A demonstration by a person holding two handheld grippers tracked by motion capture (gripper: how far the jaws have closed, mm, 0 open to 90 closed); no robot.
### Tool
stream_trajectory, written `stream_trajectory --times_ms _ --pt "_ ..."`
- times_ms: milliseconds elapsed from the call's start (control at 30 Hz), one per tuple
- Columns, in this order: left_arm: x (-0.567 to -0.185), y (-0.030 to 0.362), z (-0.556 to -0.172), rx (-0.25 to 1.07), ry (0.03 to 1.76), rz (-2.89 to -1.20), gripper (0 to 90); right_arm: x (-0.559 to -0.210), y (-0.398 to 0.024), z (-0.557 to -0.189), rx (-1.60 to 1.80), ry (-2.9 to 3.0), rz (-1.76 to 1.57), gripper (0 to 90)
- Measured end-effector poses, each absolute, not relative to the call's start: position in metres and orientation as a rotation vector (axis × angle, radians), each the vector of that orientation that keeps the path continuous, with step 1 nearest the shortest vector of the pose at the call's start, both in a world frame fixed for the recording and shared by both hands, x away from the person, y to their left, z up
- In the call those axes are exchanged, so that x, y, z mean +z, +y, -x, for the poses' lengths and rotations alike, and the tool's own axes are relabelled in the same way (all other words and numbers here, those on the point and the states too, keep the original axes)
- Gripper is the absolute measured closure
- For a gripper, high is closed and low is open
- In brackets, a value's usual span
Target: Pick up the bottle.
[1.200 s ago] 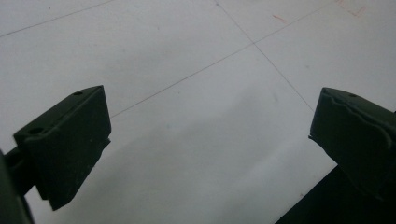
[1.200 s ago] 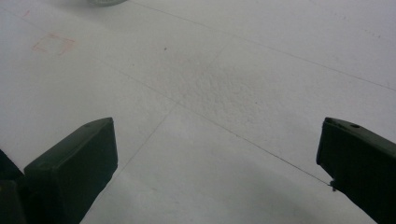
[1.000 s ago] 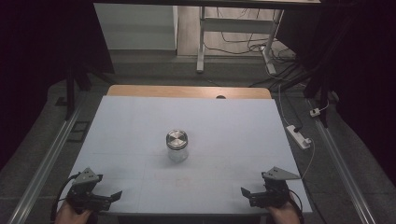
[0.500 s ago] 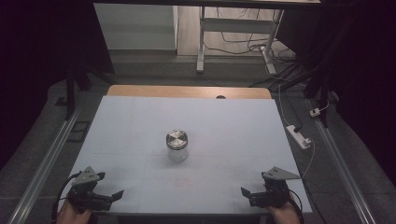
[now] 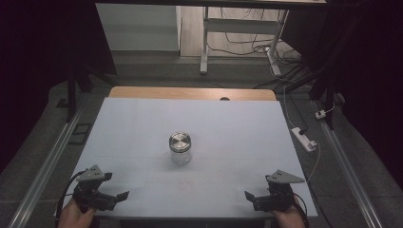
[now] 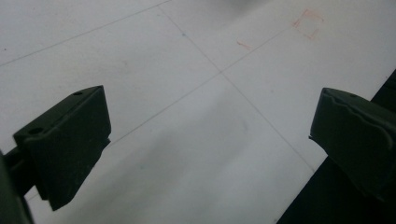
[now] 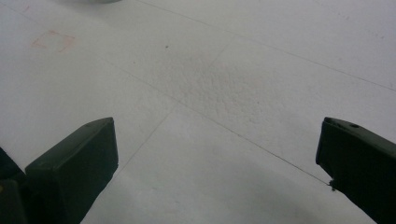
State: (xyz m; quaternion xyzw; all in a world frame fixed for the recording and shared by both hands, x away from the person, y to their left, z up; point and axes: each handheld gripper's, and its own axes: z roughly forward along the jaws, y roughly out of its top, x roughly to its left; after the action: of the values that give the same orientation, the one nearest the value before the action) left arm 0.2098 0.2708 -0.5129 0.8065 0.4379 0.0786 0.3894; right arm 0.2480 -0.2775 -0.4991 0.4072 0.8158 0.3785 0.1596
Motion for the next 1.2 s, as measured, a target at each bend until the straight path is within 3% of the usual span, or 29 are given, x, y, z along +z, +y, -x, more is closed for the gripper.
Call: stream_trajectory --times_ms 233,467,1200 --pt "-0.512 0.262 -0.217 0.220 1.120 -2.043 0.0 -0.499 -0.277 -0.248 1.083 2.338 -1.157 0.0" --pt "-0.509 0.258 -0.225 0.194 1.014 -1.996 0.0 -0.499 -0.277 -0.248 1.084 2.340 -1.154 0.0" --pt "-0.516 0.224 -0.272 0.187 0.927 -2.052 0.0 -0.499 -0.278 -0.248 1.109 2.362 -1.138 0.0"
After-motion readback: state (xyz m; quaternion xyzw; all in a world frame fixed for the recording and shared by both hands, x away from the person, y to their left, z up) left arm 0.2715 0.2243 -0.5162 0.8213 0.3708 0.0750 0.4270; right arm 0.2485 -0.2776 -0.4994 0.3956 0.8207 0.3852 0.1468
